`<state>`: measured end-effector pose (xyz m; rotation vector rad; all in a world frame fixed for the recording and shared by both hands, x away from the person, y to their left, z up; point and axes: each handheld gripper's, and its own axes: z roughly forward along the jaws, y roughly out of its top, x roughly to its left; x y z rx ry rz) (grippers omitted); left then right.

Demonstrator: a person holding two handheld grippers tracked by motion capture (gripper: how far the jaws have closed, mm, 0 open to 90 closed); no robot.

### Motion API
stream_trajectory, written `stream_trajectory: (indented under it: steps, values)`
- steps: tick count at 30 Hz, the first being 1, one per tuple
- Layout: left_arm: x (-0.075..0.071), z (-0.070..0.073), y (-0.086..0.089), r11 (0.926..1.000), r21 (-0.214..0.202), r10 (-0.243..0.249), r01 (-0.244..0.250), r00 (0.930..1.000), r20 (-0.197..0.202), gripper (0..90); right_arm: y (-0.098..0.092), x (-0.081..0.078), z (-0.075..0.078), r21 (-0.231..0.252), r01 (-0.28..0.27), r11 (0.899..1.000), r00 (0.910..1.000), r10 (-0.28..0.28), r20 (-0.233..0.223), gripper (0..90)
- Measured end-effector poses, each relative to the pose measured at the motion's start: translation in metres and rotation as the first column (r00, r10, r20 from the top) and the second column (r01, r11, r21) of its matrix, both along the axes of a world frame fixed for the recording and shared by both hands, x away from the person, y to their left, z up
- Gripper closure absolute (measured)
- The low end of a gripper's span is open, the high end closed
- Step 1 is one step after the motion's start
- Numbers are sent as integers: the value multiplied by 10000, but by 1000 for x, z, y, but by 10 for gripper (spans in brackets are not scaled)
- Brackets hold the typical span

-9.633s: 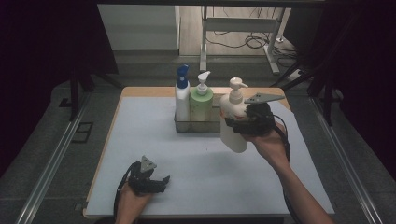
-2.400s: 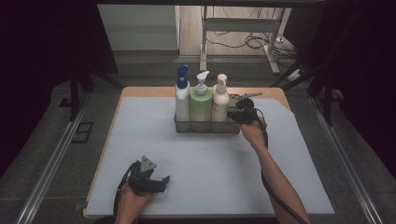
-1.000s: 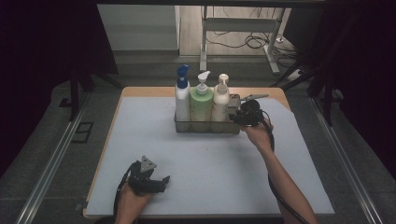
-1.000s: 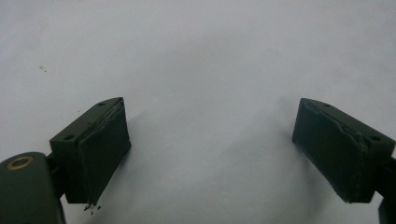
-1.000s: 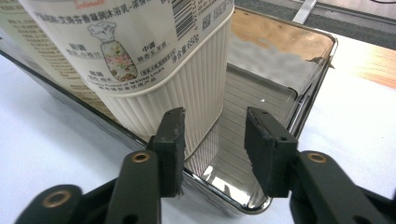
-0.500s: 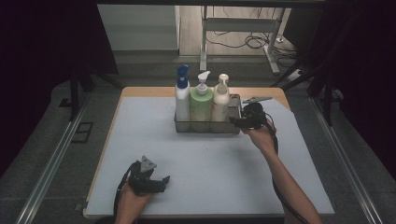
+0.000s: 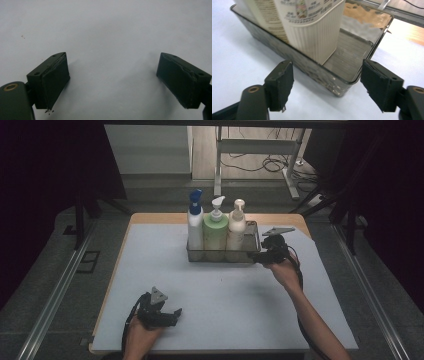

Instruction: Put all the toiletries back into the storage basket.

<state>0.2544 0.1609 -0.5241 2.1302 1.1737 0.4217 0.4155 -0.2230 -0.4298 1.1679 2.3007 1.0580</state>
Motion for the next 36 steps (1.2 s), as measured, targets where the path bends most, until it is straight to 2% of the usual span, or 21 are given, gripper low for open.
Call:
stream_trajectory:
  steps: [4, 11, 17, 25, 29, 36]
  values:
    - [0, 0, 0, 10000, 0, -1, 1, 10000, 1, 106, -1, -6, 0, -16, -187, 9998, 9998, 187, 3, 220]
    - [0, 0, 0, 10000, 3, 2, -2, 10000, 3, 106, -1, -18, 0, -337, -529, 9980, 9986, 531, 64, 145]
    - [0, 0, 0, 10000, 3, 4, -4, 10000, 5, 107, -2, -29, -3, -559, -836, 9949, 9964, 842, 72, 126]
    - [0, 0, 0, 10000, 7, 6, -6, 10000, 6, 106, -7, -42, -10, -846, -1001, 9914, 9950, 1001, -42, 71]
    - [0, 0, 0, 10000, 5, 9, -9, 10000, 8, 106, -8, -48, -14, -1058, -1020, 9891, 9946, 1035, 80, 38]
    - [0, 0, 0, 10000, 4, 12, -12, 10000, 10, 107, -13, -58, -19, -919, -1253, 9879, 9918, 1271, 139, 0]
